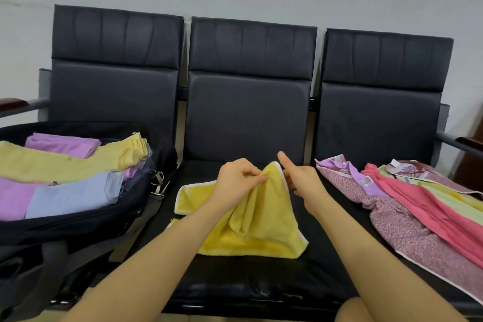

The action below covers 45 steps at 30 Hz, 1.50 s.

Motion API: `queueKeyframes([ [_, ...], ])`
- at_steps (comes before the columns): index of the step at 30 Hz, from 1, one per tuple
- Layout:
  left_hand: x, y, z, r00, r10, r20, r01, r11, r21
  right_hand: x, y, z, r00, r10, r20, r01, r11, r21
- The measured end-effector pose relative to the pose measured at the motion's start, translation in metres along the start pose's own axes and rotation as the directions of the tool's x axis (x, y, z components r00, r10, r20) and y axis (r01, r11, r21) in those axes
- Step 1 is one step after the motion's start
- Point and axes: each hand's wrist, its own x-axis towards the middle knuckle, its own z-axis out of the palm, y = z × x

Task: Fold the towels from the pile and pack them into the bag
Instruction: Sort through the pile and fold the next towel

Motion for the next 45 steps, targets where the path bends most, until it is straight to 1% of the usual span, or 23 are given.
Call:
queueKeyframes([
  [1, -0.001, 0.0, 0.001, 1.0, 0.011, 0.004, -0.011, 1.0, 0.012, 0.0, 0.0, 0.002, 0.999, 0.043, 0.012, -0.044, 0.999, 0.027],
  [3, -0.003, -0.001, 0.003, 0.999, 0.036, 0.007, -0.037, 0.999, 0.038, -0.001, -0.001, 0.004, 0.998, 0.062, 0.033, -0.065, 0.995, 0.08],
  [7, -0.002, 0.0, 0.001, 0.997, 0.076, -0.003, -0.076, 0.993, 0.088, -0.008, -0.004, 0.003, 0.991, -0.091, 0.101, 0.08, 0.991, 0.108],
  [9, -0.002, 0.0, -0.002, 0.997, 0.074, -0.023, -0.072, 0.994, 0.083, -0.009, -0.005, 0.001, 0.985, -0.134, 0.112, 0.123, 0.987, 0.103],
  [11, -0.002, 0.0, -0.004, 0.997, 0.068, -0.036, -0.065, 0.995, 0.076, -0.008, -0.006, 0.002, 0.98, -0.151, 0.132, 0.142, 0.987, 0.074],
  [14, -0.003, 0.001, -0.004, 0.997, 0.072, -0.033, -0.069, 0.994, 0.085, -0.006, -0.008, 0.002, 0.983, -0.107, 0.15, 0.11, 0.994, -0.009],
  [15, -0.004, 0.002, -0.003, 0.997, 0.077, -0.032, -0.074, 0.994, 0.084, -0.007, -0.008, 0.002, 0.979, -0.11, 0.17, 0.113, 0.994, -0.007],
  [17, -0.004, 0.002, -0.003, 0.997, 0.077, -0.024, -0.075, 0.995, 0.07, -0.009, -0.008, 0.002, 0.968, -0.161, 0.192, 0.152, 0.986, 0.064],
  [19, -0.005, 0.003, -0.005, 0.998, 0.056, -0.005, -0.056, 0.997, 0.055, -0.011, -0.008, 0.002, 0.968, -0.205, 0.144, 0.187, 0.974, 0.129],
  [21, -0.002, 0.004, -0.012, 0.999, 0.026, -0.029, -0.025, 0.999, 0.037, -0.012, -0.009, 0.001, 0.972, -0.224, 0.073, 0.21, 0.964, 0.166],
  [23, 0.005, 0.007, -0.023, 0.989, -0.001, -0.146, 0.008, 0.999, 0.044, -0.011, -0.013, -0.002, 0.974, -0.227, -0.006, 0.224, 0.956, 0.19],
  [25, 0.016, 0.012, -0.039, 0.95, -0.058, -0.305, 0.059, 0.998, -0.004, -0.01, -0.023, -0.006, 0.968, -0.233, -0.095, 0.248, 0.946, 0.208],
  [26, 0.023, 0.015, -0.047, 0.922, -0.107, -0.372, 0.084, 0.993, -0.078, -0.01, -0.03, -0.009, 0.96, -0.241, -0.142, 0.267, 0.94, 0.211],
  [28, 0.038, 0.023, -0.066, 0.864, -0.246, -0.439, 0.14, 0.955, -0.261, -0.008, -0.046, -0.014, 0.926, -0.269, -0.263, 0.324, 0.926, 0.192],
  [30, 0.05, 0.033, -0.084, 0.821, -0.353, -0.449, 0.154, 0.894, -0.42, -0.008, -0.063, -0.019, 0.872, -0.311, -0.378, 0.396, 0.902, 0.171],
  [32, 0.058, 0.051, -0.099, 0.789, -0.433, -0.436, 0.08, 0.776, -0.625, -0.009, -0.08, -0.025, 0.822, -0.345, -0.453, 0.46, 0.872, 0.169],
  [33, 0.06, 0.061, -0.107, 0.771, -0.469, -0.431, 0.049, 0.718, -0.694, -0.009, -0.088, -0.028, 0.8, -0.352, -0.486, 0.483, 0.858, 0.174],
  [35, 0.065, 0.076, -0.12, 0.755, -0.5, -0.424, 0.018, 0.662, -0.749, -0.01, -0.102, -0.035, 0.76, -0.355, -0.544, 0.52, 0.835, 0.182],
  [37, 0.07, 0.086, -0.134, 0.769, -0.484, -0.418, -0.015, 0.64, -0.768, -0.01, -0.114, -0.042, 0.717, -0.365, -0.595, 0.548, 0.821, 0.157],
  [40, 0.075, 0.095, -0.149, 0.784, -0.494, -0.375, -0.047, 0.556, -0.83, -0.009, -0.124, -0.052, 0.679, -0.351, -0.645, 0.569, 0.807, 0.16],
  [42, 0.076, 0.097, -0.154, 0.798, -0.462, -0.388, -0.048, 0.591, -0.805, -0.009, -0.128, -0.058, 0.674, -0.321, -0.666, 0.57, 0.799, 0.192],
  [43, 0.078, 0.096, -0.156, 0.806, -0.428, -0.409, -0.034, 0.657, -0.753, -0.009, -0.129, -0.06, 0.673, -0.307, -0.674, 0.569, 0.796, 0.206],
  [45, 0.08, 0.094, -0.159, 0.826, -0.314, -0.468, 0.032, 0.855, -0.518, -0.009, -0.129, -0.063, 0.666, -0.3, -0.683, 0.575, 0.79, 0.213],
])
